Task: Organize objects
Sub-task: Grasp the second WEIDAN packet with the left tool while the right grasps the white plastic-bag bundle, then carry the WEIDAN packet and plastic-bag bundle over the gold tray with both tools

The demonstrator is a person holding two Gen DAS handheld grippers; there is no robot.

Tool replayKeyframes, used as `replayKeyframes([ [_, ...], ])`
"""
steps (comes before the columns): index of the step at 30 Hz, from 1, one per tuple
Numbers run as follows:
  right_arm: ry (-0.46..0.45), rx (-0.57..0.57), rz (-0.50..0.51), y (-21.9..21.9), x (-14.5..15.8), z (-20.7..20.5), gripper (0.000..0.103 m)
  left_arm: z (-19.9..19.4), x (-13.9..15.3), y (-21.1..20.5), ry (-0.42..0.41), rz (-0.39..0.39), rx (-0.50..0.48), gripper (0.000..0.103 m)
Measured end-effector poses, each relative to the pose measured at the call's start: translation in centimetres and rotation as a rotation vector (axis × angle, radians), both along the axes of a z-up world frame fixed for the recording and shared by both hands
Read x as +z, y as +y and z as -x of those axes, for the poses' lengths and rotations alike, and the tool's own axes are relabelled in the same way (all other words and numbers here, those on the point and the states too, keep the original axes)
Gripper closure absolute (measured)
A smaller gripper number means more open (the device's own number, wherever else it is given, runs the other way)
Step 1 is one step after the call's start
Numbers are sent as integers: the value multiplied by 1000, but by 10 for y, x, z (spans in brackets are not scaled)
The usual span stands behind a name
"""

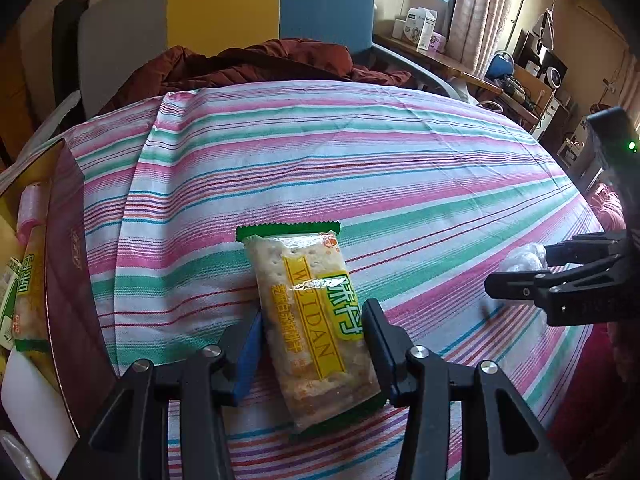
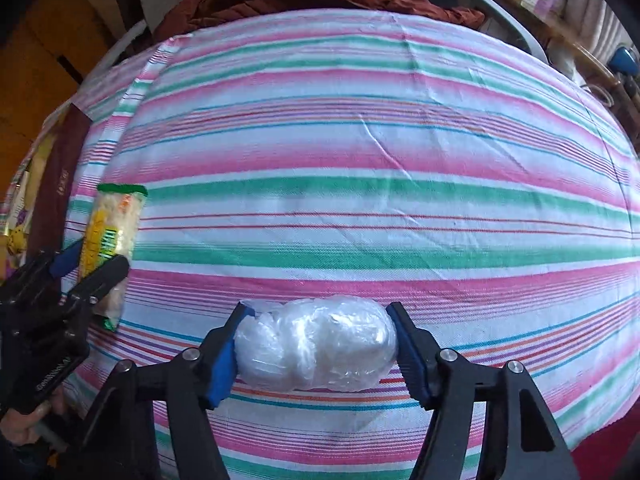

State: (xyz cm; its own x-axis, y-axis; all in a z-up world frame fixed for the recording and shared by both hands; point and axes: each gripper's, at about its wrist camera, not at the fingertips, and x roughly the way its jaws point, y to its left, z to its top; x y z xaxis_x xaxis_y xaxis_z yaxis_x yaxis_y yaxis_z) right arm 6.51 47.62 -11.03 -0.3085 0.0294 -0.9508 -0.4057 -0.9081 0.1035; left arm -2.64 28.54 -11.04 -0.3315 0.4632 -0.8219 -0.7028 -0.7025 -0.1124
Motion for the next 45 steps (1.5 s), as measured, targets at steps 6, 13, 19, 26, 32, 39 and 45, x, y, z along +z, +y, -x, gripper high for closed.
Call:
replayKeyframes([
  [6, 85, 54, -83, -13, 19, 5, 36, -4, -1, -2, 32, -20, 14, 54],
  [13, 198, 76, -188, -23, 45, 0, 36, -8, -1, -2, 61, -22, 15, 55],
  [19, 239, 87, -250, -30, 57, -5, 36, -10, 1, -3, 60, -17, 14, 57],
  [26, 274, 83, -296, -35, 61, -4, 36, -20, 17, -10, 91, -41, 7, 57],
  [32, 319, 88, -332, -39, 71, -9, 36, -28, 40, -18, 124, -77, 2, 57],
  [39, 362, 98, -372, -44, 78, -12, 36, -34, 64, -33, 145, -114, 12, 57],
  [45, 357, 99, -387, -45, 78, -12, 36, -33, 79, -58, 157, -130, 51, 57],
])
